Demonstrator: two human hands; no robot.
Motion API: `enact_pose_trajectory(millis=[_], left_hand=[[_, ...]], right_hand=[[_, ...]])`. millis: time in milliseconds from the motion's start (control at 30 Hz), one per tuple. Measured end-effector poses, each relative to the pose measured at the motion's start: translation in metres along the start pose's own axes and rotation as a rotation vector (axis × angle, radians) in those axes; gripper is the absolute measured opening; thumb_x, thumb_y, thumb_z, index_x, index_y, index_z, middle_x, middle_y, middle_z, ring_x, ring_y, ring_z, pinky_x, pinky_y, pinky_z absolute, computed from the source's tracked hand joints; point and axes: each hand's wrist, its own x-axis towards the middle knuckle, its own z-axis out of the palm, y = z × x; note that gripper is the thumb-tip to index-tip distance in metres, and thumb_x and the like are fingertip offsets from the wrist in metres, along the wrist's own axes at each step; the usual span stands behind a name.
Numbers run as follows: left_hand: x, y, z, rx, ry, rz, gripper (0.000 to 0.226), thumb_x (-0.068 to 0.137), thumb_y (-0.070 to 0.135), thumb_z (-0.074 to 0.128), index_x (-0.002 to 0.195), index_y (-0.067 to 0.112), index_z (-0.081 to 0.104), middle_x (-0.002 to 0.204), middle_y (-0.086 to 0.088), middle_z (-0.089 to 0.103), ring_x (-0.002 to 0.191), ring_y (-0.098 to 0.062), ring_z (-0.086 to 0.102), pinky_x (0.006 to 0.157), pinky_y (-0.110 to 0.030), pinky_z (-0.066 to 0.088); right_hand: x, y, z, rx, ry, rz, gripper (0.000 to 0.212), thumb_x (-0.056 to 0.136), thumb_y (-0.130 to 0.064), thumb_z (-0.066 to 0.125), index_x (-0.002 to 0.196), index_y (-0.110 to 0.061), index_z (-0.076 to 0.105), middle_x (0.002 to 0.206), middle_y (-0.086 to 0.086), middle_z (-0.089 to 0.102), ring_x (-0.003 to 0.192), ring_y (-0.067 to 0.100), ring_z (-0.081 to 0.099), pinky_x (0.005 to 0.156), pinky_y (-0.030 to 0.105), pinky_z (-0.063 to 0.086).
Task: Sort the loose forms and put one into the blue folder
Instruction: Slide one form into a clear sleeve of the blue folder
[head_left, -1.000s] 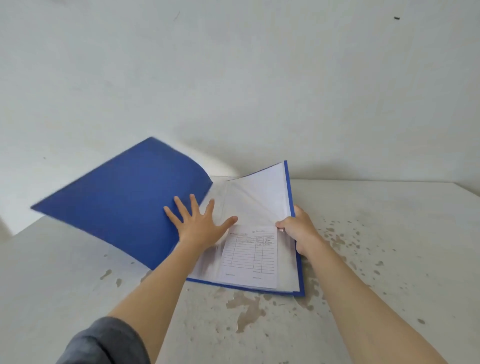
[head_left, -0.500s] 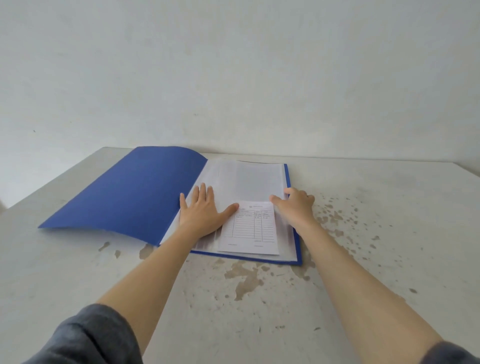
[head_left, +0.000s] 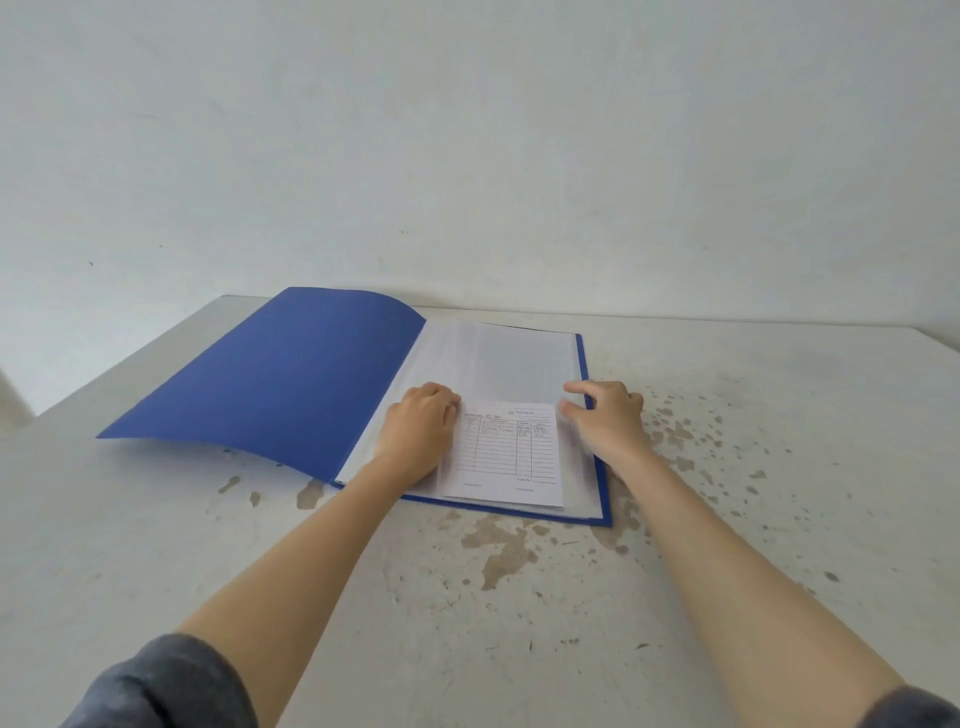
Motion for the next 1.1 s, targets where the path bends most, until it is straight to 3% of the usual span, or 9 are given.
enact_pose_trajectory(millis=[100,300,567,633,767,867,933,1000,1100], left_hand=[[-0.003,-0.013,-0.009,-0.005,-0.091,0.025,0.038,0.101,0.025,0.035,0.135,0.022,0.050,0.147,0.006,0.043,0.135,-0.017,0.035,0.111,-0.041,0.022],[0.003,-0.016,-0.018,-0.130,-0.213,-0.034,0.039,0.097,0.027,0.045,0.135,0.030,0.050,0.149,0.012,0.037,0.138,-0.015,0.030,0.114,-0.048,0.012],[0.015,-0.002,-0.013,-0.139,-0.295,-0.076,0.051,0.088,0.036,0.058,0.137,0.035,0.045,0.151,0.015,0.031,0.142,-0.017,0.018,0.112,-0.049,0.011],[0.016,0.000,-0.011,-0.137,-0.308,-0.069,0.052,0.088,0.038,0.058,0.138,0.036,0.043,0.152,0.015,0.029,0.142,-0.017,0.018,0.112,-0.048,0.012],[0.016,0.000,-0.011,-0.082,-0.343,-0.042,0.051,0.091,0.041,0.053,0.140,0.039,0.038,0.154,0.014,0.025,0.144,-0.018,0.015,0.113,-0.050,0.010],[0.011,0.001,-0.006,0.018,-0.336,0.001,0.046,0.096,0.042,0.040,0.141,0.044,0.032,0.157,0.014,0.019,0.145,-0.017,0.010,0.114,-0.049,0.005],[0.004,0.000,0.001,0.096,-0.289,0.069,0.044,0.099,0.039,0.027,0.143,0.045,0.026,0.158,0.014,0.015,0.146,-0.014,0.007,0.116,-0.047,0.001],[-0.002,0.002,0.006,0.078,-0.254,0.150,0.044,0.101,0.032,0.022,0.144,0.040,0.028,0.157,0.014,0.018,0.146,-0.010,0.011,0.118,-0.044,0.002],[-0.009,0.006,0.001,-0.151,-0.160,0.121,0.037,0.101,0.021,0.035,0.133,0.024,0.053,0.147,0.008,0.043,0.134,-0.014,0.039,0.110,-0.025,0.025]], right_hand=[[-0.004,-0.001,0.001,-0.184,-0.024,-0.052,0.030,0.094,-0.030,0.053,0.122,-0.029,0.063,0.139,0.000,0.044,0.129,0.025,0.029,0.102,0.036,0.027],[-0.004,-0.005,0.002,-0.272,-0.033,-0.033,0.029,0.095,-0.029,0.050,0.121,-0.032,0.062,0.142,-0.003,0.043,0.130,0.023,0.028,0.098,0.037,0.025],[-0.001,0.001,-0.007,-0.212,-0.009,0.017,0.028,0.097,-0.024,0.046,0.117,-0.030,0.065,0.138,-0.006,0.049,0.128,0.023,0.029,0.087,0.034,0.021],[0.000,0.003,-0.008,-0.149,-0.004,0.033,0.029,0.097,-0.025,0.045,0.117,-0.028,0.065,0.135,-0.005,0.053,0.129,0.023,0.029,0.091,0.036,0.024],[-0.001,0.003,-0.011,-0.072,-0.017,0.040,0.030,0.098,-0.028,0.041,0.110,-0.028,0.068,0.127,-0.004,0.059,0.128,0.023,0.031,0.090,0.038,0.024],[-0.005,0.000,-0.010,-0.188,-0.055,-0.019,0.030,0.097,-0.036,0.041,0.108,-0.030,0.068,0.131,-0.010,0.055,0.126,0.020,0.034,0.085,0.036,0.020],[-0.007,0.000,-0.006,-0.276,-0.065,-0.065,0.027,0.094,-0.040,0.044,0.110,-0.033,0.065,0.136,-0.013,0.049,0.130,0.015,0.033,0.092,0.039,0.022],[-0.008,-0.002,-0.001,-0.308,-0.048,-0.110,0.022,0.094,-0.036,0.048,0.109,-0.028,0.062,0.137,-0.011,0.047,0.132,0.012,0.033,0.101,0.042,0.021],[-0.008,-0.009,0.010,-0.289,-0.015,-0.175,0.017,0.095,-0.029,0.048,0.104,-0.021,0.060,0.120,-0.007,0.059,0.121,0.015,0.047,0.106,0.041,0.021]])
